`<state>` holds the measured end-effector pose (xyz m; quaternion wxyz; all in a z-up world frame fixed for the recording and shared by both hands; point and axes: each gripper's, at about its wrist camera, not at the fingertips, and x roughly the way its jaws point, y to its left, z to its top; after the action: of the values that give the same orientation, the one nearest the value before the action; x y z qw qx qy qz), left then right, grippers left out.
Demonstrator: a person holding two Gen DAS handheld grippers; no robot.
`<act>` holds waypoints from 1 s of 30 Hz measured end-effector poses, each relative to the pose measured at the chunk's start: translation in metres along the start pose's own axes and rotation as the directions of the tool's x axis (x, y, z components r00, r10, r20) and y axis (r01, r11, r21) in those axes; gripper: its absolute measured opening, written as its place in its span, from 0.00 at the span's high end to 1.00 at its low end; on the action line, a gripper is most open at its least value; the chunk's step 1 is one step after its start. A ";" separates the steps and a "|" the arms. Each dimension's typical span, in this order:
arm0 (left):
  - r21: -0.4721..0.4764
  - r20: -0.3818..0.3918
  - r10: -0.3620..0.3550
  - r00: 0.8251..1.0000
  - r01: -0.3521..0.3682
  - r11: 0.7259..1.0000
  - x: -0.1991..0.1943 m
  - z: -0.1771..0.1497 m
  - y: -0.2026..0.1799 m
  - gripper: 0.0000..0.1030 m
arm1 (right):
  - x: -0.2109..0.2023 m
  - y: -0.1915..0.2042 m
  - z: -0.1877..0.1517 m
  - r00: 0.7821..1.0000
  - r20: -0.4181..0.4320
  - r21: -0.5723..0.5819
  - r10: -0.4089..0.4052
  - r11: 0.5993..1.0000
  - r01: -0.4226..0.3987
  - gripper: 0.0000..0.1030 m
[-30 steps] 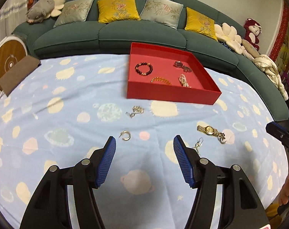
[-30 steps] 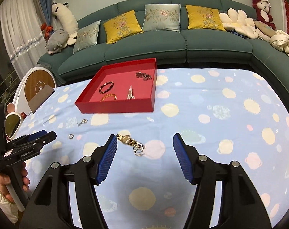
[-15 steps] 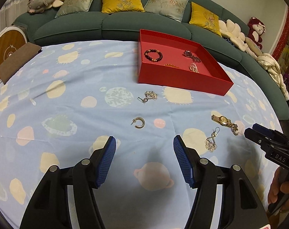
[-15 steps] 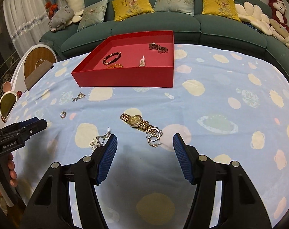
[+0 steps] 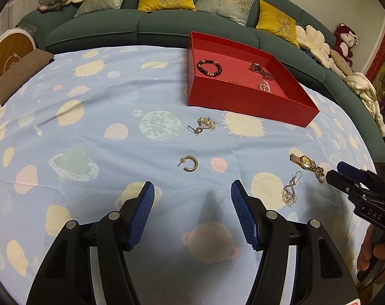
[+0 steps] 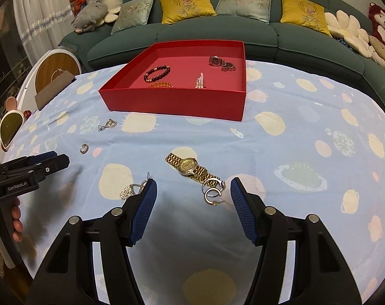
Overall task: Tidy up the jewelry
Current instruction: 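Move the right gripper to the gold wristwatch and close on it, then close the left gripper on the silver chain pendant while the right gripper lifts the gold watch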
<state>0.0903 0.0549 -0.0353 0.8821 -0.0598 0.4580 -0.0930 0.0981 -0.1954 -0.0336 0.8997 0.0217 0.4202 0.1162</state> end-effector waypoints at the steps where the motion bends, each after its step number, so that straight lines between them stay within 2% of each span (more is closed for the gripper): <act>1: -0.002 -0.002 -0.002 1.000 0.002 1.000 0.000 0.000 0.000 0.41 | 0.003 0.000 0.002 1.000 0.000 -0.007 -0.004 1.000 0.004 0.44; 11: -0.017 -0.013 -0.011 1.000 0.011 1.000 -0.002 -0.001 0.018 0.41 | 0.041 -0.003 0.011 0.998 -0.056 -0.037 -0.013 0.999 0.010 0.44; 15: -0.044 -0.007 -0.010 1.000 0.010 0.999 -0.005 0.000 0.029 0.41 | 0.049 0.002 0.010 0.997 -0.071 -0.057 -0.025 0.998 0.021 0.49; 17: -0.052 -0.007 -0.010 1.000 0.010 0.999 -0.005 0.000 0.032 0.41 | 0.050 0.006 0.011 0.997 -0.079 -0.075 -0.023 0.997 0.017 0.54; 21: -0.059 -0.009 -0.015 1.000 0.014 0.998 -0.005 0.001 0.035 0.41 | 0.050 0.012 0.012 0.996 -0.091 -0.088 -0.019 0.996 0.011 0.74; 24: -0.046 -0.009 -0.024 1.000 0.024 0.999 -0.004 0.002 0.031 0.41 | 0.047 0.014 0.012 0.995 -0.097 -0.080 -0.014 0.997 0.006 0.79; 30: 0.007 -0.015 -0.026 1.000 0.026 1.000 0.008 0.008 0.013 0.41 | 0.027 0.013 0.016 0.998 -0.055 -0.045 0.010 0.999 -0.013 0.79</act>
<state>0.1026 0.0662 -0.0393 0.8775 -0.0617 0.4635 -0.1067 0.1246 -0.1752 -0.0416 0.8875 0.0003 0.4417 0.1314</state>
